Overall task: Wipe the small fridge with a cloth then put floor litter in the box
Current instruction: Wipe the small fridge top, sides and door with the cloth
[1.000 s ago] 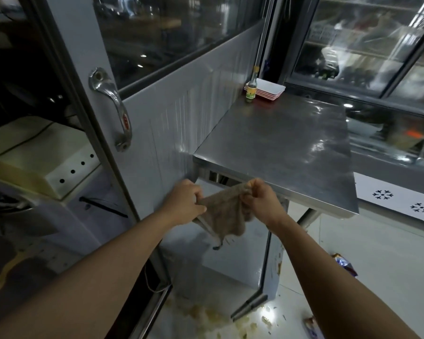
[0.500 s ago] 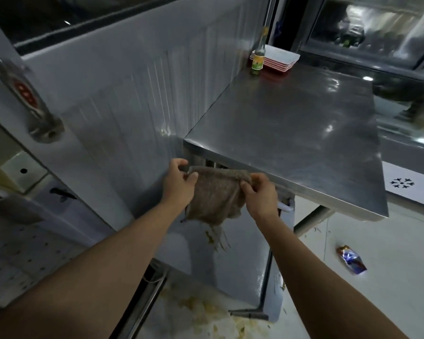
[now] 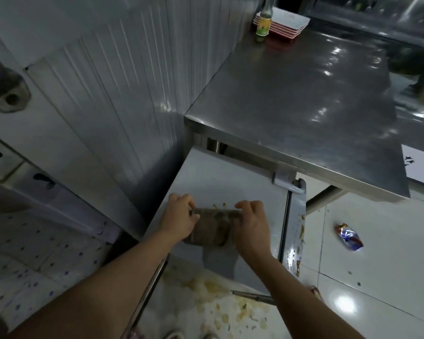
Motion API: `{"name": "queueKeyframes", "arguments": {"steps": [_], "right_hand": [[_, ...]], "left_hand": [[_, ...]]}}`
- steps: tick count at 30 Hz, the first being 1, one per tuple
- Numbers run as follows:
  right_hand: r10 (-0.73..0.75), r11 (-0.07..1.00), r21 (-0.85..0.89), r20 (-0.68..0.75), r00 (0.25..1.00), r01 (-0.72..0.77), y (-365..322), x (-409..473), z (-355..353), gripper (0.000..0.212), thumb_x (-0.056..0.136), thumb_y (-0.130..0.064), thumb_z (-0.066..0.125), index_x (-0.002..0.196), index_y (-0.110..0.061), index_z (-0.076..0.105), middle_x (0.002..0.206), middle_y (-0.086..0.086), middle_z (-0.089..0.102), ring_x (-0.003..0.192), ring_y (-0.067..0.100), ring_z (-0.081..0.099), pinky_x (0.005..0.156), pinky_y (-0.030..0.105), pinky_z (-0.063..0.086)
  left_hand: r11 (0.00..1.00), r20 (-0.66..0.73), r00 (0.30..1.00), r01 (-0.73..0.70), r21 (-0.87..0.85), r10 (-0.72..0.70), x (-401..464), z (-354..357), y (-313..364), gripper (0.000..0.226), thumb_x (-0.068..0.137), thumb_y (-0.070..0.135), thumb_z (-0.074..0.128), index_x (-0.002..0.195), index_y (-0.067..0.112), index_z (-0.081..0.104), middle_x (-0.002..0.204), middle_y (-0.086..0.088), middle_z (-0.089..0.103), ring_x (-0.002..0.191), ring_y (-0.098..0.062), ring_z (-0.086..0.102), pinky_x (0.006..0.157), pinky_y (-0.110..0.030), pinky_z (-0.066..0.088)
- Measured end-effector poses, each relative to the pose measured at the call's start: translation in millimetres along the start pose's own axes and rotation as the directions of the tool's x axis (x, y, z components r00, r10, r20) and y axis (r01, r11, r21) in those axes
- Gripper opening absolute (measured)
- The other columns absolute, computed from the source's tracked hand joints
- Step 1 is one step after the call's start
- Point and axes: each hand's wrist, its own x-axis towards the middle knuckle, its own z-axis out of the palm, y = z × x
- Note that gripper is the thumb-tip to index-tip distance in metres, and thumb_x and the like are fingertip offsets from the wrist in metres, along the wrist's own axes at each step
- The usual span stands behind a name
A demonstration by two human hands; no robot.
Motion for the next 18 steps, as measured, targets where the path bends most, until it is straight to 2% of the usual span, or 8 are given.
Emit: {"name": "queueKeyframes", "arguments": {"steps": [1,3,5,7,9,12,15,18], "right_hand": [[-0.097,0.994,-0.055,0.033,0.995,0.099,-6,-5,8,0.024,0.088,-0.014,0.054,0.111,-0.010,0.058,0.118,0.009,0.048,0.098,0.025,0.054,0.077,0.031,0.050],[-0.182,0.969,-0.130,0.207,0.961,0.212,-12,-10,27,0.034,0.090,-0.020,0.048,0.124,-0.018,0.056,0.134,0.009,0.043,0.122,0.031,0.042,0.098,0.038,0.038],[-0.201,0.932,-0.215,0.366,0.909,0.293,-9,-9,46,0.047,0.096,-0.028,0.038,0.143,-0.031,0.033,0.155,0.000,0.020,0.143,0.024,0.014,0.115,0.044,0.013],[-0.232,0.890,-0.271,0.424,0.876,0.367,2,-8,56,0.054,0.097,-0.035,0.031,0.148,-0.038,0.012,0.159,-0.006,0.003,0.146,0.021,-0.002,0.116,0.046,0.001],[-0.247,0.861,-0.322,0.413,0.877,0.394,15,-5,58,0.056,0.096,-0.039,0.029,0.148,-0.038,0.008,0.159,-0.008,0.003,0.146,0.020,-0.001,0.116,0.045,0.003],[-0.114,0.887,-0.397,0.306,0.945,0.235,34,24,51,0.056,0.096,-0.040,0.029,0.149,-0.033,0.013,0.159,-0.008,0.006,0.146,0.018,0.002,0.116,0.043,0.005],[0.045,0.912,-0.408,0.213,0.976,0.047,34,65,49,0.055,0.097,-0.040,0.029,0.149,-0.032,0.013,0.159,-0.008,0.004,0.146,0.020,0.000,0.116,0.047,0.004],[0.027,0.923,-0.380,0.217,0.976,0.059,16,59,62,0.055,0.095,-0.040,0.028,0.148,-0.038,0.012,0.159,-0.004,0.004,0.146,0.028,-0.001,0.114,0.055,0.003]], "left_hand": [[0.999,0.004,1.000,-0.018,0.032,0.018,0,-1,-3,0.018,0.086,0.017,0.064,0.102,0.011,0.056,0.121,-0.008,0.042,0.100,-0.023,0.053,0.086,-0.030,0.045],[0.995,-0.003,0.998,-0.060,0.077,0.060,-1,-3,-12,0.020,0.087,0.015,0.061,0.106,0.013,0.059,0.126,-0.007,0.042,0.109,-0.023,0.048,0.091,-0.031,0.044],[0.983,-0.005,0.993,-0.112,0.142,0.114,0,-2,-23,0.030,0.088,0.013,0.058,0.117,0.014,0.055,0.131,-0.005,0.042,0.117,-0.023,0.041,0.092,-0.032,0.040],[0.967,0.011,0.990,-0.143,0.210,0.144,2,-2,-32,0.040,0.089,0.014,0.055,0.128,0.016,0.047,0.137,-0.002,0.040,0.122,-0.024,0.036,0.095,-0.036,0.039],[0.944,0.044,0.990,-0.144,0.296,0.137,6,-1,-45,0.048,0.091,0.018,0.051,0.137,0.018,0.038,0.146,0.000,0.032,0.130,-0.024,0.029,0.099,-0.040,0.036],[0.928,0.099,0.989,-0.138,0.345,0.111,14,0,-59,0.053,0.095,0.019,0.045,0.145,0.018,0.027,0.154,0.002,0.018,0.139,-0.023,0.016,0.106,-0.045,0.029],[0.920,0.091,0.986,-0.163,0.357,0.140,19,3,-66,0.055,0.093,0.018,0.047,0.145,0.018,0.028,0.155,0.002,0.017,0.139,-0.023,0.017,0.105,-0.046,0.030],[0.924,0.058,0.988,-0.156,0.350,0.145,22,3,-65,0.055,0.091,0.016,0.051,0.142,0.019,0.032,0.154,0.004,0.019,0.134,-0.024,0.023,0.101,-0.044,0.032]]}}
